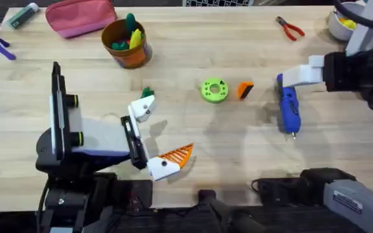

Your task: Pick up the gripper from the table and insert it into the empty holder that is missing its gripper. Then pick up a screw, insert it into the mounting hole, and use the screwdriver to tighten it. Finally, clean up the table by picking up the vegetable and placing it into the bucket.

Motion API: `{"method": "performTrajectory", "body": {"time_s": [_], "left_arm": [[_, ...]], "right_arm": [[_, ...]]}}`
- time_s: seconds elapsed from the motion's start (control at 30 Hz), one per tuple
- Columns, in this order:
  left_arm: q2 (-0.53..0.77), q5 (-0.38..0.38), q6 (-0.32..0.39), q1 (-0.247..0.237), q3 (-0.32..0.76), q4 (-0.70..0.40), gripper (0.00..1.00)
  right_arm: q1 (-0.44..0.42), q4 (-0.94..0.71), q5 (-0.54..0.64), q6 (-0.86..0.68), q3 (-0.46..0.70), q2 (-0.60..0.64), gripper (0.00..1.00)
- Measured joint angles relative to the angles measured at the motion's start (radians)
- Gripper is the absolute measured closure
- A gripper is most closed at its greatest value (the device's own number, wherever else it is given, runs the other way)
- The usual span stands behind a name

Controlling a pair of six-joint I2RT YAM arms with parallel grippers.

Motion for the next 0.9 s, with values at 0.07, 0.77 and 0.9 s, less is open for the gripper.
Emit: {"method": "performTrajectory", "body": {"time_s": [0.07,0.77,0.9], "left_arm": [[0.000,0.000,0.000,0.000,0.000,0.000,0.015],[0.000,0.000,0.000,0.000,0.000,0.000,0.015],[0.000,0.000,0.000,0.000,0.000,0.000,0.015]], "right_arm": [[0.000,0.000,0.000,0.000,0.000,0.000,0.010],[0.000,0.000,-0.003,0.009,0.000,0.000,0.011],[0.000,0.003,-0.043,0.055,0.000,0.000,0.009]]}}
